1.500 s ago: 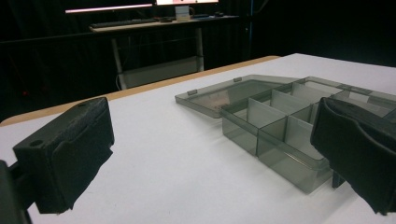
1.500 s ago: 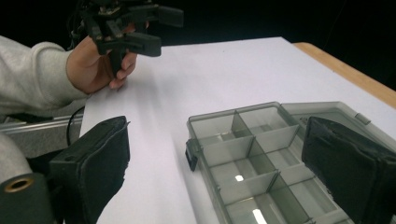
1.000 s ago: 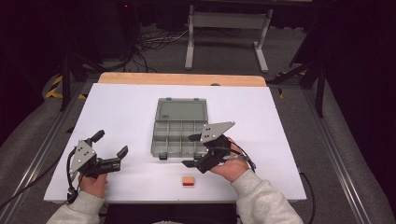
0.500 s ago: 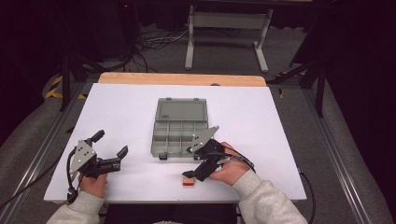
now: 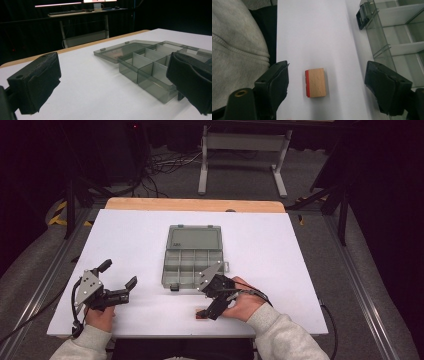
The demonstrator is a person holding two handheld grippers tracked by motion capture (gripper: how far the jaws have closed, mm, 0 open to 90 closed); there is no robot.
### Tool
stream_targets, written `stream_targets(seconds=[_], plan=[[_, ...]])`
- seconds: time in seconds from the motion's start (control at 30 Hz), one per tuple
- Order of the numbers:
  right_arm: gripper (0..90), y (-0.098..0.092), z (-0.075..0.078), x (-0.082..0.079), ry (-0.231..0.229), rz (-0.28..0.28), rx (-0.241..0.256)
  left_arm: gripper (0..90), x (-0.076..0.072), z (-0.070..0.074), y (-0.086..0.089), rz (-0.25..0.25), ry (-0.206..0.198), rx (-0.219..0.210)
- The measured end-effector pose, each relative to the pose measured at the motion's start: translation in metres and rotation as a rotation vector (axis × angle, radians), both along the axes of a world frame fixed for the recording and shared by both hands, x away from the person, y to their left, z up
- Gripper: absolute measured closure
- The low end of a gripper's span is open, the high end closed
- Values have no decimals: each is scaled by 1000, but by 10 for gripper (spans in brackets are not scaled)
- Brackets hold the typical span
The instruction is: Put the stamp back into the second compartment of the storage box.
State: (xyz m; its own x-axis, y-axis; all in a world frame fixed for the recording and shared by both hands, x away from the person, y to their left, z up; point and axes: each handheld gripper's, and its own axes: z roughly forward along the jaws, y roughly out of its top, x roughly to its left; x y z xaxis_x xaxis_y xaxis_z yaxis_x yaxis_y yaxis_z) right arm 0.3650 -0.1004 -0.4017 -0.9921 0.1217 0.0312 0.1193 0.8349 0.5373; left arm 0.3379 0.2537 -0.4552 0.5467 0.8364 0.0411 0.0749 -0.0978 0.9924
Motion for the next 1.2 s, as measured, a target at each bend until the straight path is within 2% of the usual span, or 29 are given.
stream_targets(seconds=[0.17, 0.4, 0.43, 0.5, 0.57, 0.63, 0.8, 1.2], plan=[[241, 3, -3, 0, 18, 12, -34, 4, 0, 0, 0, 0, 2, 0], [251, 6, -7, -1, 38, 1, -79, 4, 0, 0, 0, 0, 0, -1], [254, 7, -8, -2, 48, -8, -99, 4, 0, 0, 0, 1, 1, 0], [256, 7, -9, -1, 46, -1, -100, 5, 0, 0, 0, 1, 1, 0], [261, 9, -11, -3, 65, -13, -126, 5, 0, 0, 0, 0, 1, 0], [261, 10, -12, -1, 53, 5, -117, 4, 0, 0, 0, 1, 1, 0], [274, 12, -16, -1, 58, -8, -166, 5, 0, 0, 0, 0, 2, -1], [329, 17, -19, -4, 79, 4, -199, 4, 0, 0, 0, -1, 1, 2]])
